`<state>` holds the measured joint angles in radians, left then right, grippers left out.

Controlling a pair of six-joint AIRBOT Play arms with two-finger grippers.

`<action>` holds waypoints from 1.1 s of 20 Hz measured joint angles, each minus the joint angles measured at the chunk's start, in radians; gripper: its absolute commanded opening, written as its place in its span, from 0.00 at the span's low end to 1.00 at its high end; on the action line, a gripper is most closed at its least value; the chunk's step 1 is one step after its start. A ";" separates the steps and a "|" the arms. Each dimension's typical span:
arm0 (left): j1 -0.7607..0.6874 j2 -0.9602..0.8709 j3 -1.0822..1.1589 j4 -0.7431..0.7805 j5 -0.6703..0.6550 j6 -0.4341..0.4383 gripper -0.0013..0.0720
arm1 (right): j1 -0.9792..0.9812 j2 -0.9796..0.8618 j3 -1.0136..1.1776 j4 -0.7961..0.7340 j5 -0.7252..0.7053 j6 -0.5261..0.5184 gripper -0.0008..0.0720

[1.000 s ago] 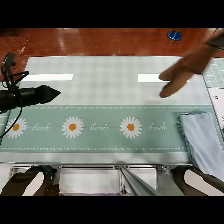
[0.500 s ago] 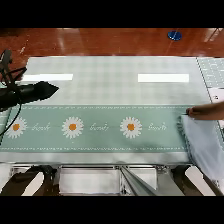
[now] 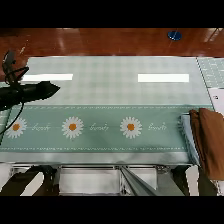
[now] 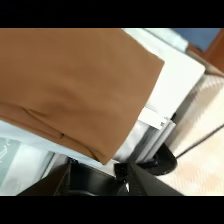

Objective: Fold the shirts.

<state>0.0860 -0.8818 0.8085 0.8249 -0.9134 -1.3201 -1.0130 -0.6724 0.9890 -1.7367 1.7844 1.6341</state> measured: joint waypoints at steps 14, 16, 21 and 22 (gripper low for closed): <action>-0.174 -0.236 0.567 -0.036 -0.087 0.013 0.04 | 0.488 -0.330 0.541 0.658 -0.348 -0.022 0.04; -0.259 -0.242 0.583 0.046 -0.111 -0.009 0.04 | 0.716 -0.381 0.542 0.583 -0.423 -0.026 0.04; -0.366 -0.266 0.412 0.353 -0.076 -0.155 0.05 | 1.080 -0.566 0.393 0.313 -0.546 0.053 0.04; -0.363 -0.273 0.376 0.385 -0.074 -0.182 0.05 | 1.105 -0.600 0.361 0.283 -0.554 0.069 0.04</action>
<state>-0.2768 -1.1549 1.1847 1.2098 -0.9874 -1.5024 0.0917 -1.2720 1.3502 -1.4540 1.2301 1.7027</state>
